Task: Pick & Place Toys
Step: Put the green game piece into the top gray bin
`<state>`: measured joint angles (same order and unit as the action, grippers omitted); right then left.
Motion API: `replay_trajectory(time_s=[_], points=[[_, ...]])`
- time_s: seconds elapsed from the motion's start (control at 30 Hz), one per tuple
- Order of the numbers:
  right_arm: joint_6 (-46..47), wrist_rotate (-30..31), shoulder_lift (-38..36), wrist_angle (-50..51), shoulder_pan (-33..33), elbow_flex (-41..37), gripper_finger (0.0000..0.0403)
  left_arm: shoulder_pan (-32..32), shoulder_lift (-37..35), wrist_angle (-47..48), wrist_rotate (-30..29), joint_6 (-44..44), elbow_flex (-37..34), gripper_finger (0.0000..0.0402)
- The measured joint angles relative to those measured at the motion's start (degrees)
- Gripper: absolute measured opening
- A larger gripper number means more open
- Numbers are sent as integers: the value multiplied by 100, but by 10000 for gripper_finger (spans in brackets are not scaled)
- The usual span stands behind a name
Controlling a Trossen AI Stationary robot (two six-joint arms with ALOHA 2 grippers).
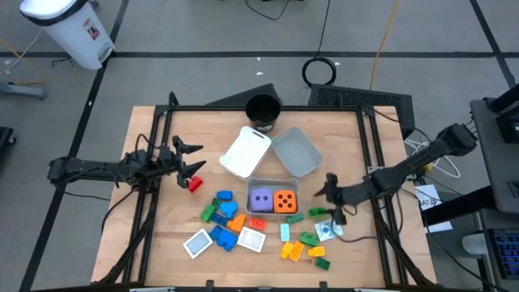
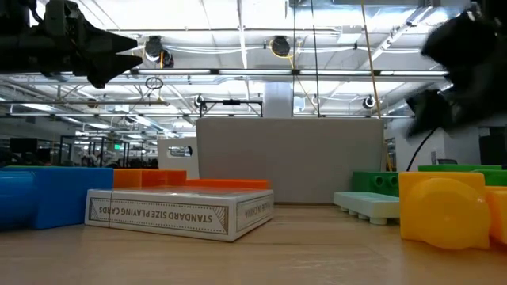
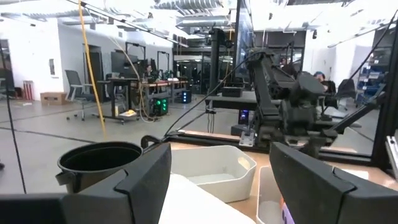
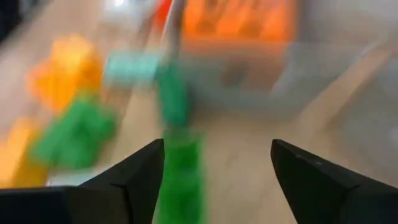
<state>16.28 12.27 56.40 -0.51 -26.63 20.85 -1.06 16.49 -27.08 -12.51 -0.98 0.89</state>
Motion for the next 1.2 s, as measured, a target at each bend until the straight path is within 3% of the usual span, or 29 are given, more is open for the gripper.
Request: replay_trajectory(time_s=[0.2,0.4,0.77,0.97,1.2], points=[[-74,-158,844,-108,-244,14,252,0,-2,4,0,-1,0,278],[-36,-164,1056,-137,-184,19,228,0,-2,6,0,-1,0,278],[-66,-188,726,-121,-184,21,89,0,0,38,-1,-3,0,278],[-61,-240,220,-90,-184,21,87,0,-2,36,-2,3,0,278],[-89,-197,-184,-72,-186,21,111,0,-2,34,-2,6,0,278]])
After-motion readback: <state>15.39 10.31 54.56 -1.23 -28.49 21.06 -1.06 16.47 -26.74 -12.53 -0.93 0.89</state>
